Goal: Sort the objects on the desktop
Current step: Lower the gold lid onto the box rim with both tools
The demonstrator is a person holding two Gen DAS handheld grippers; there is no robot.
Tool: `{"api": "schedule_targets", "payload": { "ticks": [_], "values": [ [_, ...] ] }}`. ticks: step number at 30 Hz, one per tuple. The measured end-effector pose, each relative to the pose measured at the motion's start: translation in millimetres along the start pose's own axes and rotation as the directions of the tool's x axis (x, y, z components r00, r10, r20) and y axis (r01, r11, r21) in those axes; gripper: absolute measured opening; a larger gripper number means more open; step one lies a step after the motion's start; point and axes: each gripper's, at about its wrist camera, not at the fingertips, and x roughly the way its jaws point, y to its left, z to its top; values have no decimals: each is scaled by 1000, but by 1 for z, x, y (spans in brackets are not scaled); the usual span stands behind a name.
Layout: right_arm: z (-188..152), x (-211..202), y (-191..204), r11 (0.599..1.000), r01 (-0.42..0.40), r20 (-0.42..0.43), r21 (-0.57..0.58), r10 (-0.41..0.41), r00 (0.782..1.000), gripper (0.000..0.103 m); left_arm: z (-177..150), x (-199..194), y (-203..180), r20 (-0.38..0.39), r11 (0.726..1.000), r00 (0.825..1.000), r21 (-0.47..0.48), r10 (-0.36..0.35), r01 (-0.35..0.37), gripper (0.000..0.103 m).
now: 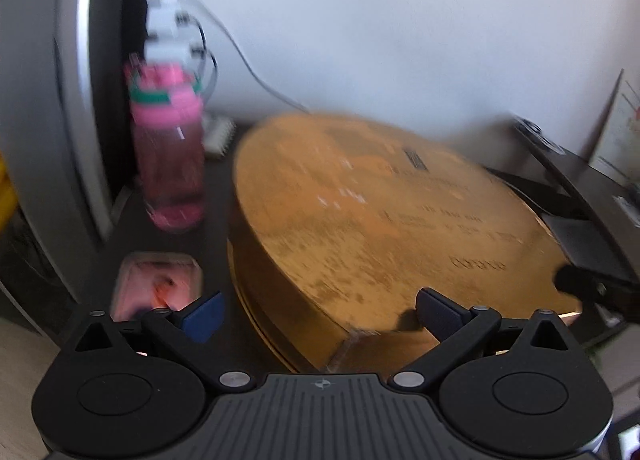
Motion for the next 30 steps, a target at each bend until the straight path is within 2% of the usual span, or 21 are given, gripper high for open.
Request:
{"api": "schedule_targets", "payload": {
  "ticks": [2, 4, 7, 9, 11, 13, 16, 21, 23, 26, 30],
  "values": [
    [1, 2, 0, 1000, -1, -3, -1, 1, 1000, 103, -6, 6, 1, -32, 1000, 999, -11, -12, 12, 101],
    [1, 4, -1, 1000, 0, -8, 5, 0, 1000, 103, -9, 5, 0, -27, 1000, 1000, -19, -16, 16, 101],
    [0, 4, -5, 1000, -1, -7, 20, 1, 1000, 103, -5, -11, -8, 48, 999, 999, 30, 18, -19, 102],
    [0, 1, -8, 999, 0, -4, 32, 0, 1000, 103, -1, -22, -16, 117, 995, 991, 75, 60, -69, 102],
    [0, -1, -10, 999, 4, -1, 34, -4, 1000, 103, -2, -25, -23, 148, 986, 982, 104, 117, -133, 102],
    [-1, -3, -10, 1000, 9, -7, 30, -9, 1000, 103, -4, -22, -26, 135, 975, 976, 115, 172, -188, 102],
    [-7, 4, -4, 1000, 28, -57, -10, -29, 998, 103, -7, -12, -21, 79, 970, 973, 92, 216, -223, 102],
    [-21, 21, 11, 991, 74, -130, -114, -88, 988, 103, -11, -4, 2, 13, 979, 980, -25, 201, -201, 103],
    [-24, 25, 17, 986, 76, -153, -147, -99, 983, 103, -9, -7, -1, 17, 975, 975, -19, 221, -220, 103],
    [-27, 23, 25, 978, 86, -149, -189, -115, 982, 103, -8, -14, -11, 49, 959, 958, 24, 283, -284, 102],
    [-24, 4, 29, 978, 78, -102, -192, -99, 990, 103, -7, -27, -27, 80, 963, 962, 46, 261, -266, 102]
  ]
}}
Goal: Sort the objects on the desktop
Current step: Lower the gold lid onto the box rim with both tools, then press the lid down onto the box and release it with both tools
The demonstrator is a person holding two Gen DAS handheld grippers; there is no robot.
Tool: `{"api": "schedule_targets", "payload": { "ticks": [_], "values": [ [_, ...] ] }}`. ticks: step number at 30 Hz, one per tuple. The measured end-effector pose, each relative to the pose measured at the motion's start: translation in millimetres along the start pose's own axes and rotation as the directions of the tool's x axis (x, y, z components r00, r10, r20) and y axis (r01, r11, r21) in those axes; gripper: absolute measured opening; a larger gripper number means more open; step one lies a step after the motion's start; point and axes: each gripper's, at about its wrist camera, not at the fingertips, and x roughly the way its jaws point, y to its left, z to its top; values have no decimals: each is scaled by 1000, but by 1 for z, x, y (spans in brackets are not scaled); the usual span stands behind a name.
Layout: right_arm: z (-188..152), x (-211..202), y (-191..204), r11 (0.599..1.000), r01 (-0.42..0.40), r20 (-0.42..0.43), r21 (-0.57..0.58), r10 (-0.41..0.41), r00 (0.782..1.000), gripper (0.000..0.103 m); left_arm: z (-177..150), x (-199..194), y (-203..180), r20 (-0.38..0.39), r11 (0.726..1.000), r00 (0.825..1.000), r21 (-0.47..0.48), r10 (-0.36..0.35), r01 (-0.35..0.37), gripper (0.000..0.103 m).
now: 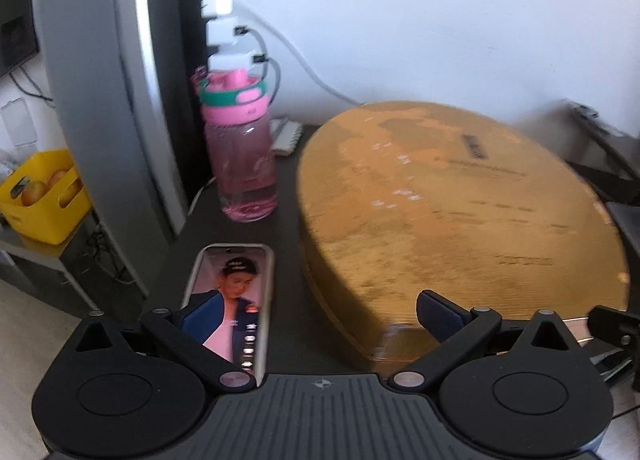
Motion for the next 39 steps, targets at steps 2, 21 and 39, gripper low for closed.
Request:
{"api": "schedule_targets", "payload": {
  "ticks": [2, 21, 39],
  "values": [
    [0, -12, 0, 1000, -13, 19, 6, 13, 1000, 103, -1, -8, -10, 19, 999, 1000, 28, -23, 23, 102],
    [-26, -50, -14, 996, 8, 43, 89, -12, 999, 103, -21, -34, -50, 3, 987, 993, 110, -119, 118, 102],
    [-29, -49, -18, 996, 18, 32, 92, -21, 999, 103, -23, -30, -52, -23, 985, 992, 116, -123, 125, 102]
  ]
}}
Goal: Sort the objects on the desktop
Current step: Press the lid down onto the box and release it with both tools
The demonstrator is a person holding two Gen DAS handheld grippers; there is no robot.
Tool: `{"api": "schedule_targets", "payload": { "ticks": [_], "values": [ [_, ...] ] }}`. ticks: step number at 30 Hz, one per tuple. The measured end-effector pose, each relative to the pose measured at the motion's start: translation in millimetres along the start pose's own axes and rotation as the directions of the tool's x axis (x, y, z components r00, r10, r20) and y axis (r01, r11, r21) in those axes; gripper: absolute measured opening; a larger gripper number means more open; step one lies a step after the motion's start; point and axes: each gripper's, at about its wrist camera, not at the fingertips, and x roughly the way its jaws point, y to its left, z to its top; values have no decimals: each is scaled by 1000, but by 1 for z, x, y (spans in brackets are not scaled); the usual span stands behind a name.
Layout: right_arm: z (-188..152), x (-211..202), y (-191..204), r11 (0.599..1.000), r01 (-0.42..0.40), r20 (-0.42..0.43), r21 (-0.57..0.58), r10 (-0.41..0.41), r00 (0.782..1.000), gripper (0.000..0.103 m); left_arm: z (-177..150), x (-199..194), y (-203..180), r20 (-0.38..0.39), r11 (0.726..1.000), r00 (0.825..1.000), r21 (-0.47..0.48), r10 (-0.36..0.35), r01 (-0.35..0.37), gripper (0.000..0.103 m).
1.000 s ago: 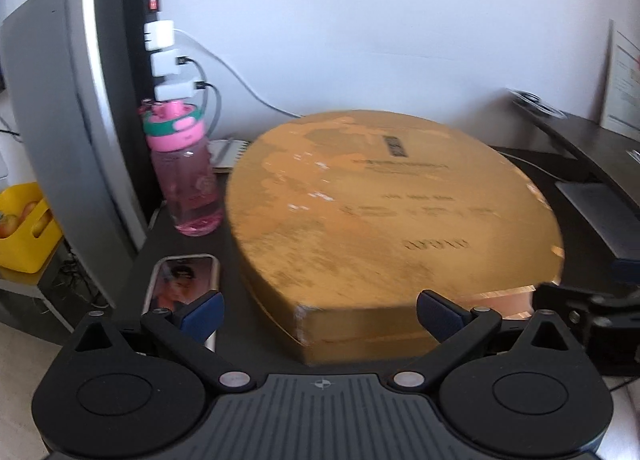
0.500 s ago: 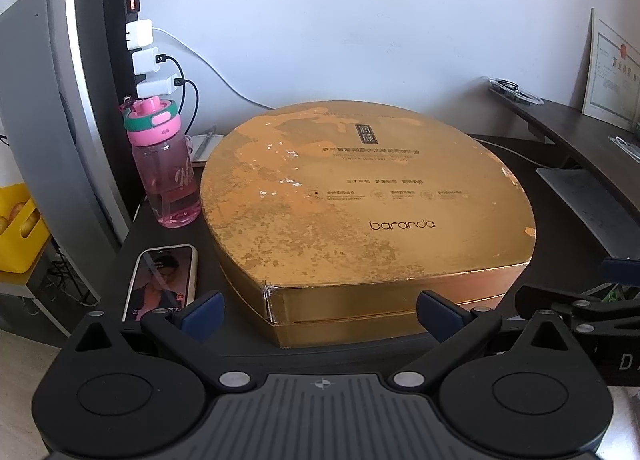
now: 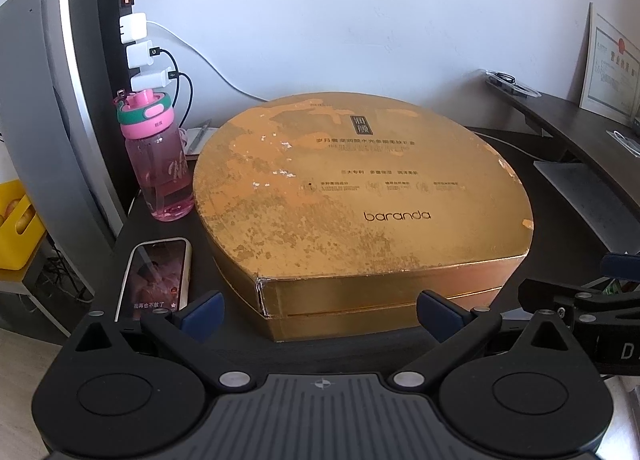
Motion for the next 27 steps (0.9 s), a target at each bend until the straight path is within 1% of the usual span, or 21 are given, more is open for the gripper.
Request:
{"api": "schedule_targets", "payload": {
  "ticks": [11, 27],
  "values": [
    [-3, 4, -1, 1000, 11, -22, -12, -11, 1000, 103, -6, 6, -3, -34, 1000, 999, 5, -15, 16, 102],
    [-3, 11, 3, 1000, 19, -39, -18, -19, 999, 103, -11, 13, 3, -60, 1000, 998, -3, -21, 21, 102]
  ]
}}
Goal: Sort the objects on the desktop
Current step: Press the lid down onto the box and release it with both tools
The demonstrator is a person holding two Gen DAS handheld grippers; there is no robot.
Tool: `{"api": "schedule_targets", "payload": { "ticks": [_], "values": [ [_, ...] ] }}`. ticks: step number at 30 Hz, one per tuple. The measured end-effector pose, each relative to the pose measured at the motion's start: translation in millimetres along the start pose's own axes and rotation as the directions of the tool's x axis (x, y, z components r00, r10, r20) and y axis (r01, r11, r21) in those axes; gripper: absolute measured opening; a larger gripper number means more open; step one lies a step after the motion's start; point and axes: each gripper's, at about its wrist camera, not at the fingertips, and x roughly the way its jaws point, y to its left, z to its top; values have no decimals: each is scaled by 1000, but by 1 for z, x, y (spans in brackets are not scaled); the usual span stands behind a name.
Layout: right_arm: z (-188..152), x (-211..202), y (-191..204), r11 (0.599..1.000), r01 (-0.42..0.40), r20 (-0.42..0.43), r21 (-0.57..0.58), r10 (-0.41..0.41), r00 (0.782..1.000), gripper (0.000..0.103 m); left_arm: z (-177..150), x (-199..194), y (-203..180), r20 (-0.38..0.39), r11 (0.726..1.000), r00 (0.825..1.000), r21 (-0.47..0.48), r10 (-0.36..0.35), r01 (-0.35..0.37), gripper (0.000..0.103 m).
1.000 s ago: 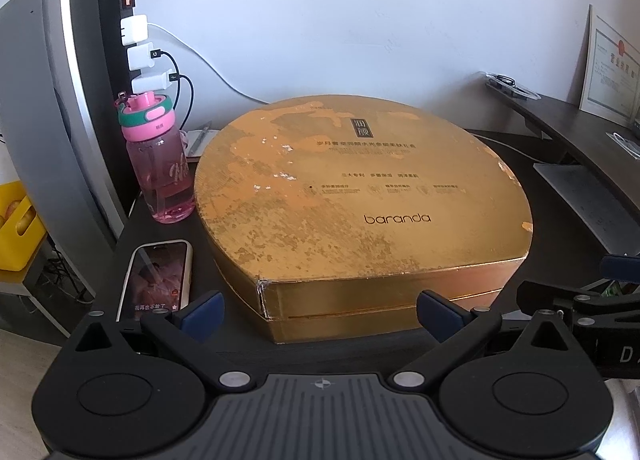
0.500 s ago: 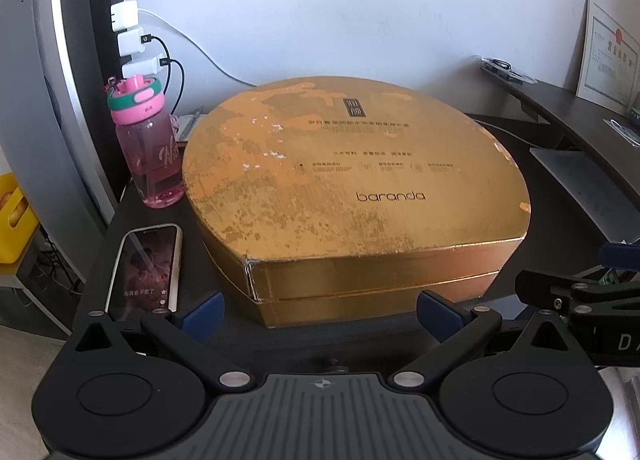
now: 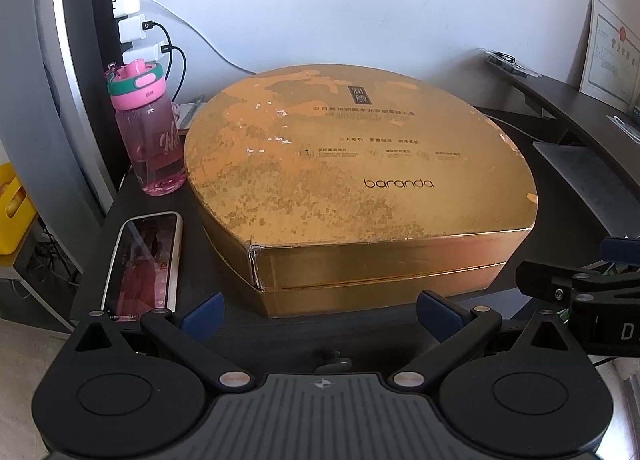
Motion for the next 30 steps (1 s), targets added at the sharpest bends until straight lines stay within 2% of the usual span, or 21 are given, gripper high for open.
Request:
{"api": "schedule_targets", "payload": {
  "ticks": [30],
  "values": [
    [-4, 4, -9, 1000, -15, -7, 20, 15, 1000, 103, -1, 4, -6, -23, 1000, 1000, 4, 2, -2, 102]
  ]
}}
